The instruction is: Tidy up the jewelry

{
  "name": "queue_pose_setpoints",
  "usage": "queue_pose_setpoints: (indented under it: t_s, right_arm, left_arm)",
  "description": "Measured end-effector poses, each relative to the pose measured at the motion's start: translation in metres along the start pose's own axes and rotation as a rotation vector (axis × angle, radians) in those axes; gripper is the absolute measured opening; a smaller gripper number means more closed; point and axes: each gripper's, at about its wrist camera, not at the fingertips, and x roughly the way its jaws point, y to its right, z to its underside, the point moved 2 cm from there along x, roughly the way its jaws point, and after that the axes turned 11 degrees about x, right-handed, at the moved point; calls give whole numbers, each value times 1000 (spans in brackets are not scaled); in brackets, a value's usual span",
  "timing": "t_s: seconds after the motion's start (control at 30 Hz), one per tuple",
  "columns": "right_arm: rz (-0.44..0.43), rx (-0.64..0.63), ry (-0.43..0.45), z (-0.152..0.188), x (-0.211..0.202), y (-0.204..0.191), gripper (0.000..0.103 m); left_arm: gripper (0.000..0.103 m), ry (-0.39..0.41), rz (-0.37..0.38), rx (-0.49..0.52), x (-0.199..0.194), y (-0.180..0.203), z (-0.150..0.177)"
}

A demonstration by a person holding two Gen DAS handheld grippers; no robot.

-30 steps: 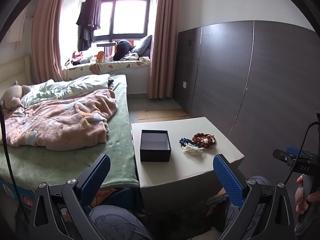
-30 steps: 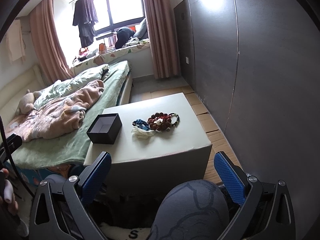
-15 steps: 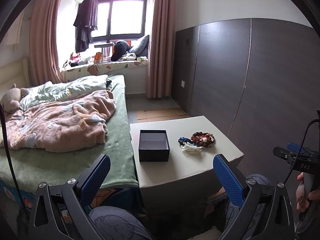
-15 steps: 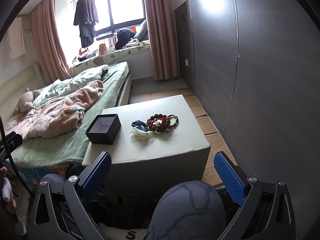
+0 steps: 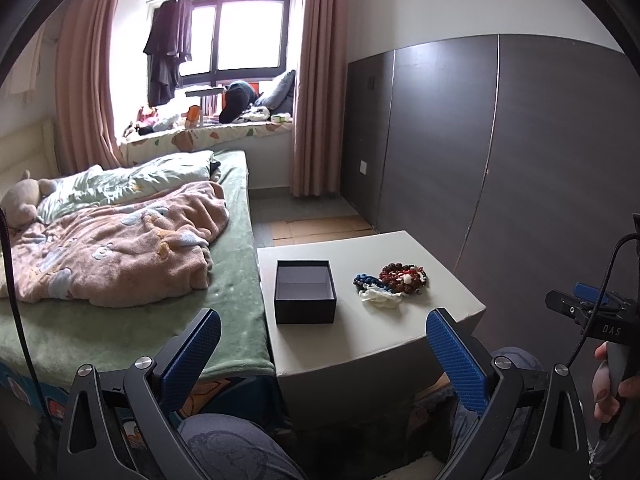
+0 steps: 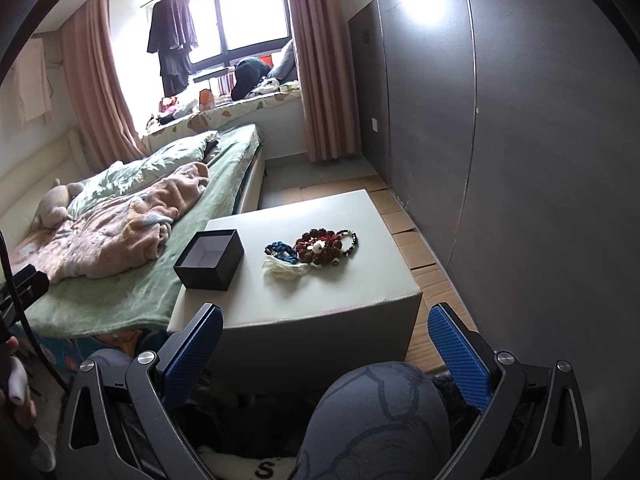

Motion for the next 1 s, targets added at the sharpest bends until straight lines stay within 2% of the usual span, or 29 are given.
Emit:
queue_pose_setpoints:
  t_s: [0.2,0.43,0.83,1.0]
  right_arm:
    - [-3,6,-4,-3,1,0,103]
    - [9,9,-27,-15,18,4,103]
    - [-1,31,-109,-36,84,10,103]
    - [-21,64,-139,-43,116,15,103]
  left_arm:
    - [102,-7,6,9,7,0,-4]
    - [102,-39,26,24,34,-2,-13]
    - [102,-86,122,5,106,-6,-34]
    - [100,-101,168,44,137,5,-41]
